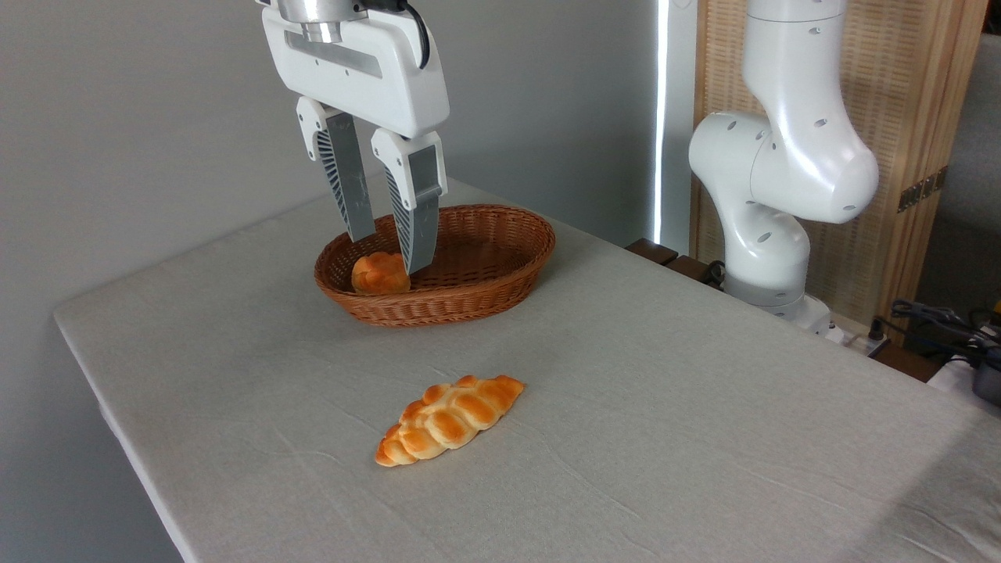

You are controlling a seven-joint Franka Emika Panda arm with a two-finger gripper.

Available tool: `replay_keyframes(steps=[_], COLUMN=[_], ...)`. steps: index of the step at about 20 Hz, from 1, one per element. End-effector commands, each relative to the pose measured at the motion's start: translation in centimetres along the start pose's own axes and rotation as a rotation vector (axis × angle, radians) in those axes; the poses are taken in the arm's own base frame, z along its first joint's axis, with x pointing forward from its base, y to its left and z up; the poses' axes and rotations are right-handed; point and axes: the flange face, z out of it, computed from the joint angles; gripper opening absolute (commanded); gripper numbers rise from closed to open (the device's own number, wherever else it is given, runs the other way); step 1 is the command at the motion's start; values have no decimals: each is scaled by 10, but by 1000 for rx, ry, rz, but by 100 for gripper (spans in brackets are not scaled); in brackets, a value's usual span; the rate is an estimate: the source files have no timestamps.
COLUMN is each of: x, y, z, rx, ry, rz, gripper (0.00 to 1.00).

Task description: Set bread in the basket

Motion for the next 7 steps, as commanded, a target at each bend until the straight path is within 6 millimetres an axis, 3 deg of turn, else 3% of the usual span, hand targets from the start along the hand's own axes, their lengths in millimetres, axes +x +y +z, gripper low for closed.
replay_keyframes(steps=[1,7], x=[-2,-3], y=[2,2], z=[-3,-4], rx=[8,9], ry=[-24,-23], rz=[-12,-9], gripper=[100,100])
